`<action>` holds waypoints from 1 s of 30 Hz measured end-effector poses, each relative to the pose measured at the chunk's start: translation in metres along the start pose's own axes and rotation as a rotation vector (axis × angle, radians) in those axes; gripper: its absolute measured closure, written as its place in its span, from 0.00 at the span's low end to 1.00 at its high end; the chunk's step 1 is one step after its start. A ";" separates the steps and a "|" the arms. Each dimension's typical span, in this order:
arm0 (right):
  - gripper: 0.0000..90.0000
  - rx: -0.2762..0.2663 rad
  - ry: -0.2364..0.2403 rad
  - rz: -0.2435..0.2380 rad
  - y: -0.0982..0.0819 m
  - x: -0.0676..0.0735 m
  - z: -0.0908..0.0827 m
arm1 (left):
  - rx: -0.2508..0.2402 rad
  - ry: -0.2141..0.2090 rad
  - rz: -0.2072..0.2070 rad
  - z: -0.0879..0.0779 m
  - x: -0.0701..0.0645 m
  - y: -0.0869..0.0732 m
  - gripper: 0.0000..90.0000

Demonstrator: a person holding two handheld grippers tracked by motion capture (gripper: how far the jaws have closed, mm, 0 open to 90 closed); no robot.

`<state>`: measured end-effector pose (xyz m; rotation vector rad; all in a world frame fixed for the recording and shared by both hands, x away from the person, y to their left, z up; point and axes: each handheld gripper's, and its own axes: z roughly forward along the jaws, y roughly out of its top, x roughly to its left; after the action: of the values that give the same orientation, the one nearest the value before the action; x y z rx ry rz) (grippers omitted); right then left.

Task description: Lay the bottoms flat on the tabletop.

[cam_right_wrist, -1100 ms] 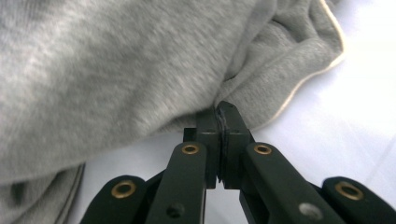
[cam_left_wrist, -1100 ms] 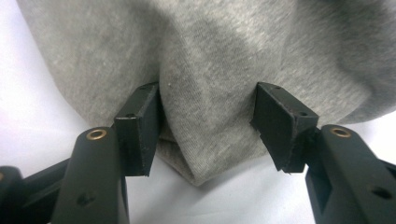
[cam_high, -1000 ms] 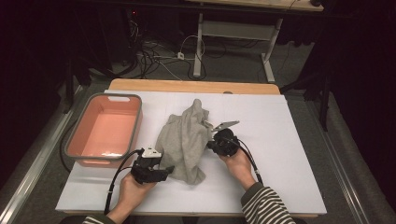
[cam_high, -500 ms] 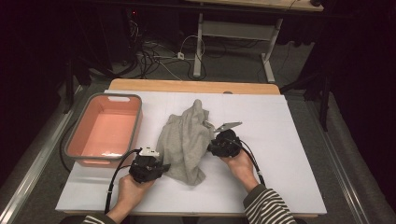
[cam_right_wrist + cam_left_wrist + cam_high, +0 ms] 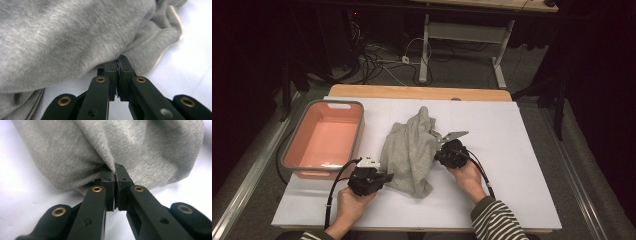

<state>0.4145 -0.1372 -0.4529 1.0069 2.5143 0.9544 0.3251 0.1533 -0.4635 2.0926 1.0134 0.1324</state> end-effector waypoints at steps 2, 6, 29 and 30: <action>0.99 -0.012 -0.006 -0.005 0.000 -0.002 -0.004 | -0.004 0.001 0.000 -0.002 0.000 0.000 0.94; 0.99 -0.034 -0.029 -0.009 -0.003 -0.009 -0.014 | -0.013 0.004 -0.005 -0.005 0.002 0.000 0.94; 0.66 0.006 -0.020 -0.010 -0.046 0.009 -0.047 | -0.017 0.018 -0.003 -0.003 0.007 -0.002 0.82; 0.63 0.009 -0.008 -0.011 -0.046 0.012 -0.044 | -0.014 0.023 -0.003 -0.002 0.007 -0.002 0.77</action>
<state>0.3619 -0.1744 -0.4506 0.9958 2.5172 0.9352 0.3274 0.1601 -0.4652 2.0810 1.0268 0.1613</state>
